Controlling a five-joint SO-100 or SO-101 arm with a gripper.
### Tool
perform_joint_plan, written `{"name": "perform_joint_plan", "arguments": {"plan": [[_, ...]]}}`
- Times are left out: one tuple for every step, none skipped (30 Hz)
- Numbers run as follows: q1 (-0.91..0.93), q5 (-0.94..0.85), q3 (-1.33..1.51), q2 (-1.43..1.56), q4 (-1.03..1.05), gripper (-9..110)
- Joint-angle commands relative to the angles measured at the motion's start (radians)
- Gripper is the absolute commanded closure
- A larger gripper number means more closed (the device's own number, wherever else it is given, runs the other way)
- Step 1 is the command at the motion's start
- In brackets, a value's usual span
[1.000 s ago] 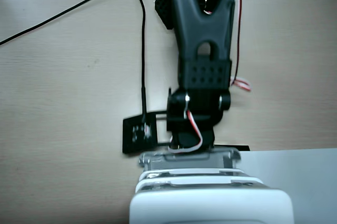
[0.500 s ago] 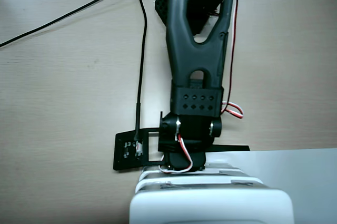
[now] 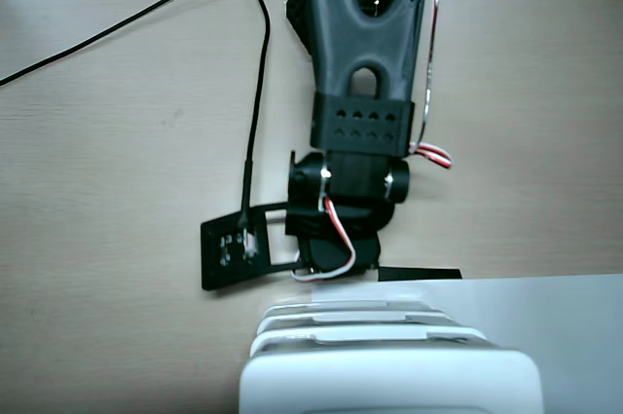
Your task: Close drawer.
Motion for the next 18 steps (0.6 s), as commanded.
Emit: {"name": "perform_joint_plan", "arguments": {"plan": [[0.031,-0.023,0.012,0.058,0.02,101],[0.043,-0.034,0.017,0.061,0.026,101],[0.055,-0.044,0.021,0.064,0.032,101],[0.066,-0.052,0.026,0.069,0.04,101],[0.078,-0.061,0.031,0.074,0.046,101],[0.089,-0.071,0.035,0.08,0.051,101],[0.098,-0.08,0.041,0.084,0.054,101],[0.109,-0.092,0.048,0.092,0.054,101],[0.118,-0.1,0.054,0.1,0.054,101],[0.127,-0.107,0.058,0.106,0.054,101],[0.137,-0.11,0.063,0.112,0.054,101],[0.143,-0.112,0.066,0.117,0.055,101],[0.146,-0.115,0.069,0.12,0.057,101],[0.149,-0.117,0.072,0.126,0.061,101],[0.15,-0.117,0.075,0.133,0.066,101],[0.152,-0.12,0.083,0.144,0.071,101],[0.152,-0.12,0.092,0.16,0.072,101],[0.152,-0.12,0.104,0.173,0.072,101]]}}
